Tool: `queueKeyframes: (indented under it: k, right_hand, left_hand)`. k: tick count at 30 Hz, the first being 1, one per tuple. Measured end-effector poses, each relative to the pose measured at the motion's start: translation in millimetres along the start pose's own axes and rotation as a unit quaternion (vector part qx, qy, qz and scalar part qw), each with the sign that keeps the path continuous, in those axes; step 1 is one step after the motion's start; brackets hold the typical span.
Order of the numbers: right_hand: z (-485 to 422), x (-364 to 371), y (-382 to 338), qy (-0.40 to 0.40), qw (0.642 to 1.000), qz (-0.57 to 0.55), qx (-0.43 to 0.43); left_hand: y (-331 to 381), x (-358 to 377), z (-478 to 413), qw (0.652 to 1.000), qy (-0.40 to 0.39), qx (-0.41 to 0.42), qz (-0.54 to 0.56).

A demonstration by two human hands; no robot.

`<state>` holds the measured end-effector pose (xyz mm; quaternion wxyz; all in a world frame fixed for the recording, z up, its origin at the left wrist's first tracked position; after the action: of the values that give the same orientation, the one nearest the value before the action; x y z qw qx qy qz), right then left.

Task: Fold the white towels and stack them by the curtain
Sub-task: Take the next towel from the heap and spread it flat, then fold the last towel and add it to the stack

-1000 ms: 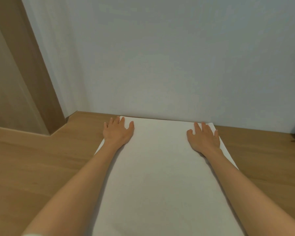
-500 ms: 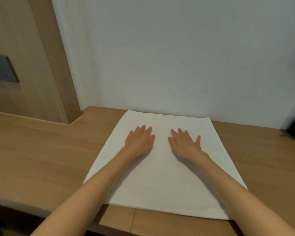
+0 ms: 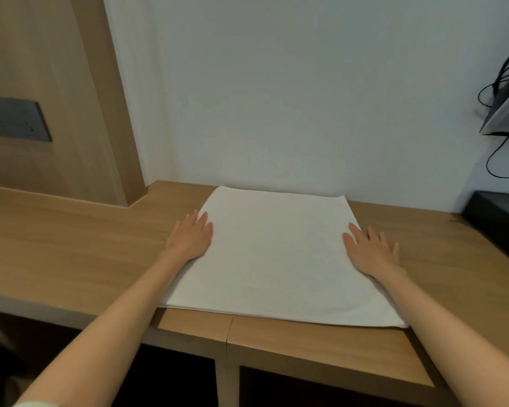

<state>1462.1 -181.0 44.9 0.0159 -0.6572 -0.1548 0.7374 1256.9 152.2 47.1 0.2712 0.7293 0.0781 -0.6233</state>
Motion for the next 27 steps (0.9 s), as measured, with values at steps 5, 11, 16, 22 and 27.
queueKeyframes:
  k: [5, 11, 16, 22, 27]
  right_hand:
    - [7.7, -4.8, 7.6, -0.007, 1.0, -0.011, -0.002]
    - [51.7, -36.7, -18.7, 0.035, 0.976, -0.152, -0.149]
    - [130.4, -41.9, -49.5, -0.004, 0.932, -0.152, -0.33]
    - [180.7, -17.9, -27.5, -0.047, 0.92, -0.063, -0.383]
    - [182.9, -19.2, 2.4, 0.001, 0.93, -0.076, -0.36]
  left_hand:
    - [-8.3, -8.3, 17.5, 1.0, -0.005, 0.006, 0.011]
    - [5.0, -35.4, 59.5, 0.989, 0.048, 0.094, 0.105]
    - [55.0, -39.7, 125.3, 0.967, 0.027, 0.22, 0.125]
    - [40.8, -25.7, 168.8, 0.964, -0.015, 0.249, 0.094]
    - [19.7, -37.0, 185.1, 0.958, -0.003, 0.264, 0.112]
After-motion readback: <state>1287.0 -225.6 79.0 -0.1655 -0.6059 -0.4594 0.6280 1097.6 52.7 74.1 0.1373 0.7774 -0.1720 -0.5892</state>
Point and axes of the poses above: each hand's wrist, its own z-axis away from the middle knuckle, its own x-axis out of the palm, y = z × x, the point moved 10 cm from there along -z, towards the middle knuckle, and after that the axes turned 10 degrees about x, right-handed, at the moved point
